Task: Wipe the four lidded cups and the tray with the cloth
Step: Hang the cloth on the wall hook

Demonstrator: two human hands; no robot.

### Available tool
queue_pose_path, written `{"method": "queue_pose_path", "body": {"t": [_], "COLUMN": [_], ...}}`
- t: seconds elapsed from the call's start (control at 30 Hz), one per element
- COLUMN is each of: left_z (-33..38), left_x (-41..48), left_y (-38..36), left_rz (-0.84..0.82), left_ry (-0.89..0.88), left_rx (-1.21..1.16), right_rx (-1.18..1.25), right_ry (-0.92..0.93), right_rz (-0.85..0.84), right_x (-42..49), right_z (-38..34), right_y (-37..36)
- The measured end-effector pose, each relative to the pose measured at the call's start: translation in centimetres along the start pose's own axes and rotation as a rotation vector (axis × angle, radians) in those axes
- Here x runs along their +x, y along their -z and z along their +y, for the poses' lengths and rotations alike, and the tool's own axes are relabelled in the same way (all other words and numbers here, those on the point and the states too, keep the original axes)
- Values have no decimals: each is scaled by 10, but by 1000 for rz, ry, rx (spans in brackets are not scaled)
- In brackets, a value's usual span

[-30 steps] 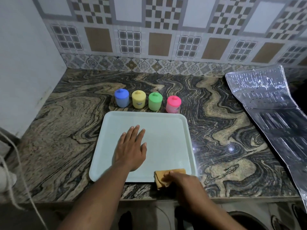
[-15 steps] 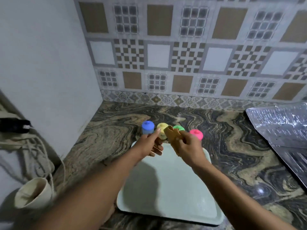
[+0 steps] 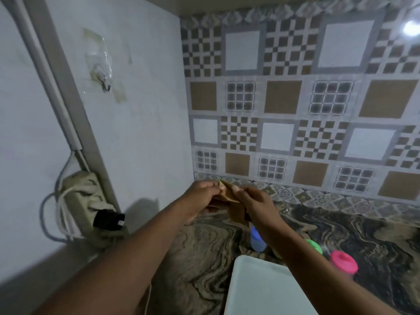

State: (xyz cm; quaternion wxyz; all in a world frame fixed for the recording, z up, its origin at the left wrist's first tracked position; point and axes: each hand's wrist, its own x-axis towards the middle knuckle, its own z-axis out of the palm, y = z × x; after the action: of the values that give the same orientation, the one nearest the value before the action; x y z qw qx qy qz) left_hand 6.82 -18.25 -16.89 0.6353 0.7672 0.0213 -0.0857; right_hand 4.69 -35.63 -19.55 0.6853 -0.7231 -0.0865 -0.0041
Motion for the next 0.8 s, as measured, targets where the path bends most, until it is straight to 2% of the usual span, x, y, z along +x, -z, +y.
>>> {"method": "queue_pose_path", "body": {"t": [0.17, 0.23, 0.33, 0.43, 0.47, 0.6, 0.67, 0.73, 0.8], "left_z": [34, 52, 78, 101, 109, 134, 143, 149, 151], "left_x": [-5, -12, -33, -58, -66, -89, -97, -101, -102], "left_y": [34, 59, 103, 140, 151, 185, 200, 210, 217], "left_rz": [27, 105, 302, 491, 563, 803, 921, 1018, 1064], "left_ry": [-104, -177, -302, -404, -453, -622, -678, -712, -711], "left_rx": [319, 463, 691, 848, 870, 923, 1064, 1202, 1287], "right_rx": [-36, -108, -248, -372, -365, -145, -223, -429, -572], "right_ry": [-3, 50, 196, 426, 486, 500, 616, 808, 883], "right_rz": [122, 91, 2, -125, -161, -261, -244, -176, -150], "right_x": [37, 53, 74, 92, 97, 108, 118, 130, 143], "right_z": [-10, -26, -64, -108, -124, -185, -205, -217, -222], "right_y": [-15, -19, -32, -60, -74, -124, -144, -161, -175]}}
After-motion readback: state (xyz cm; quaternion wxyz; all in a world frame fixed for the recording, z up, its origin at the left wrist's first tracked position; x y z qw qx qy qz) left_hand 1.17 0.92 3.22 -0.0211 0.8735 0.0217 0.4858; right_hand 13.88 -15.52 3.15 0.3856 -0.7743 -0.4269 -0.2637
